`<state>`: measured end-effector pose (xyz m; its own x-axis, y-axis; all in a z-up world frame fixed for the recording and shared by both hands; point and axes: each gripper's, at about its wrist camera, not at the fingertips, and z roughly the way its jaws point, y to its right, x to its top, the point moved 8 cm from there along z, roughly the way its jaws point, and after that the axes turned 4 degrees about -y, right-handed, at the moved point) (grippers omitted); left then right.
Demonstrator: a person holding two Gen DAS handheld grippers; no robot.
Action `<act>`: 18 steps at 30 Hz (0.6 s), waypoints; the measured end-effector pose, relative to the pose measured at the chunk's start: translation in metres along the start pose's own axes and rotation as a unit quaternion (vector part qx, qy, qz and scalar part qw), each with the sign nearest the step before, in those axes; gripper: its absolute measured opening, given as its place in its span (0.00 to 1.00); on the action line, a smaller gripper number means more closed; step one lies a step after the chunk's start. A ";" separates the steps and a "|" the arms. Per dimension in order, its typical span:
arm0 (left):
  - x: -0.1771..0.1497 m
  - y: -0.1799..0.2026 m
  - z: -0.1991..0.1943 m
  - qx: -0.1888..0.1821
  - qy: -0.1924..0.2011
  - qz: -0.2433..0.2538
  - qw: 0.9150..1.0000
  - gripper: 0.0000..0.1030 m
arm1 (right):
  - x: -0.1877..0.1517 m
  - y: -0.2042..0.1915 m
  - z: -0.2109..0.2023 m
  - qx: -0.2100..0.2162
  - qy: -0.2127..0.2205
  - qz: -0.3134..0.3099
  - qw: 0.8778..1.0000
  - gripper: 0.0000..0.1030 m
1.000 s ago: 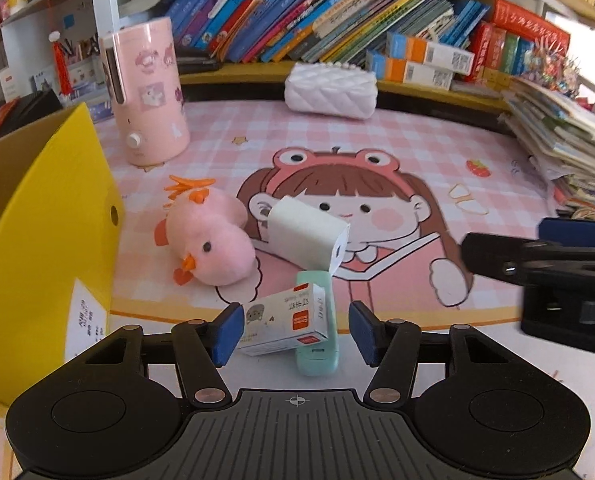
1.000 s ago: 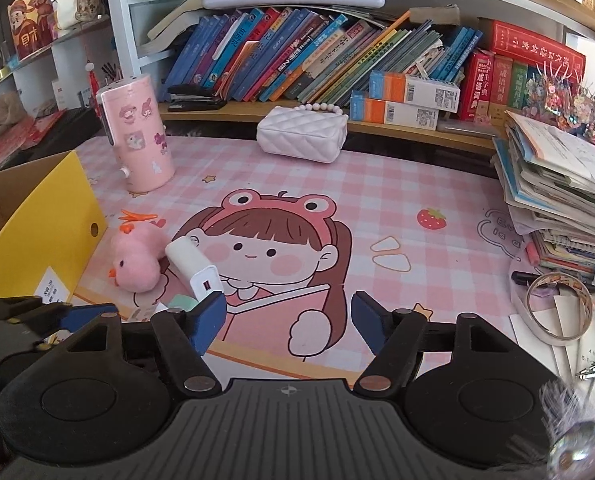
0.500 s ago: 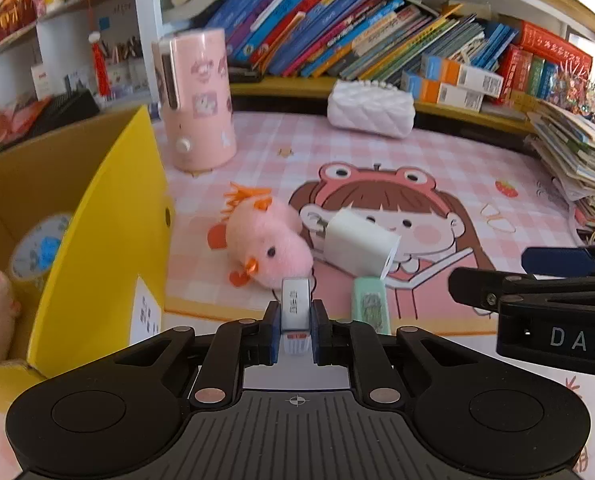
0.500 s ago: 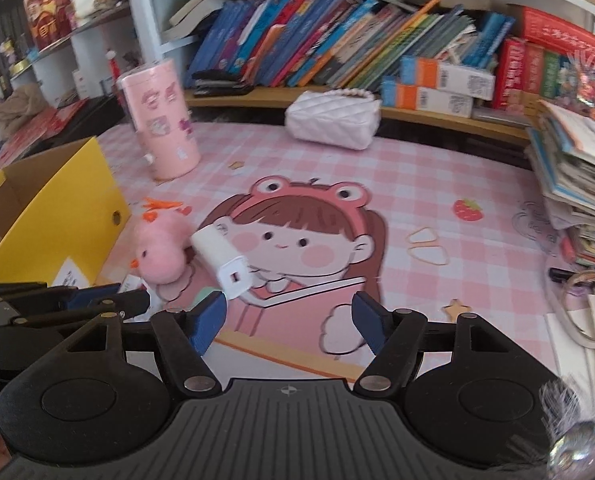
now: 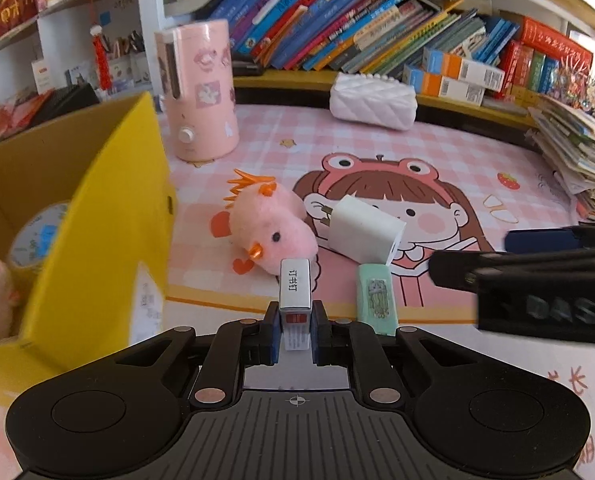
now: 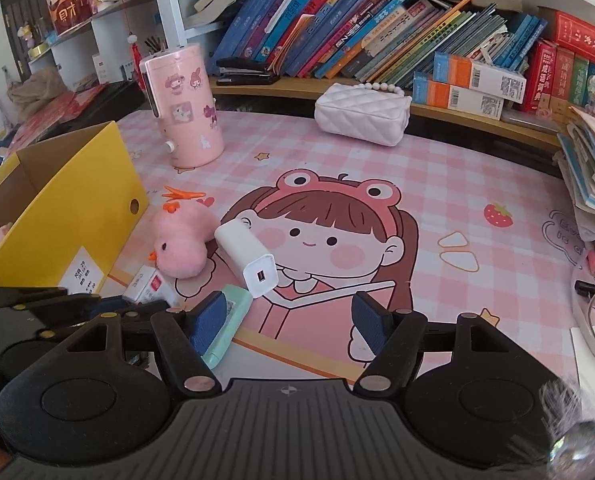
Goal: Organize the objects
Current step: 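Close the left gripper on the small white-and-red box while the right gripper approaches the mint-green item, then close the right gripper on the mint-green item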
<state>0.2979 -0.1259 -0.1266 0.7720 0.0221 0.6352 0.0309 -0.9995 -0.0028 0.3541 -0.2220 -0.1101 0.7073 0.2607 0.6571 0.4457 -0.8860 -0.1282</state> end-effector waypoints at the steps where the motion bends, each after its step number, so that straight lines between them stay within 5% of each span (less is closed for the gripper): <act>1: -0.002 -0.002 -0.007 -0.002 0.002 -0.002 1.000 0.12 | 0.000 -0.001 0.002 0.003 -0.003 -0.001 1.000 0.66; 18: -0.039 -0.024 -0.072 -0.022 0.016 -0.041 0.999 0.12 | -0.016 -0.051 0.058 0.005 -0.077 -0.058 0.995 0.52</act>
<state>0.2217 -0.1041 -0.0956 0.7472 0.1044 0.6564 0.0648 -0.9943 0.0845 0.3520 -0.1588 -0.1567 0.7257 0.4180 0.5465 0.5349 -0.8423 -0.0659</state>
